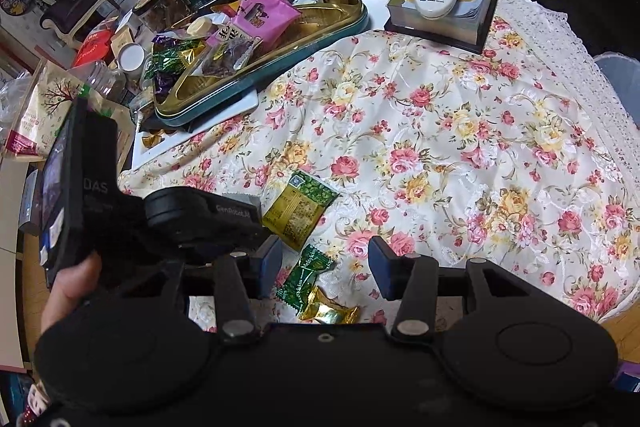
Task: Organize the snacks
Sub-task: 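Reach the left gripper to the grey-and-white packet and grasp it, then grasp the gold-wrapped candy with the right gripper while the left holds the grey packet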
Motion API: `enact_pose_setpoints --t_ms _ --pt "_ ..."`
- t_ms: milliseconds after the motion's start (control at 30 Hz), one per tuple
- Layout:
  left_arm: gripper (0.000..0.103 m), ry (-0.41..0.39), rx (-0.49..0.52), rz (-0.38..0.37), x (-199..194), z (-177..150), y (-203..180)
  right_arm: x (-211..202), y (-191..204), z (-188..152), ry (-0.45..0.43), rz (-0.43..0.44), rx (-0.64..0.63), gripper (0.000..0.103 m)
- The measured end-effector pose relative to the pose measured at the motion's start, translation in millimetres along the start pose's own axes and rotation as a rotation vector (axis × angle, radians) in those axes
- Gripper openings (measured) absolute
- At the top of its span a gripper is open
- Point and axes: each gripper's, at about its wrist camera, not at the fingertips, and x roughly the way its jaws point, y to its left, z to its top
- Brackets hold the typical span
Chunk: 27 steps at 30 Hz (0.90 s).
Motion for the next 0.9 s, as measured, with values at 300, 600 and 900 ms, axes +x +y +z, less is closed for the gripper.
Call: enact_pose_setpoints --t_ms 300,600,900 --pt "0.042 -0.111 -0.012 0.044 -22.9 15.5 8.9 -3.9 -6.6 3.7 -0.010 0.005 0.022 0.050" --pt "0.042 -0.064 0.020 0.124 -0.3 3.7 2.1 -5.1 -25.2 8.3 -0.003 0.009 0.070 0.050" --pt "0.044 -0.049 0.019 0.157 5.6 0.6 4.1 11.2 -51.0 6.5 0.036 -0.043 0.144 0.050"
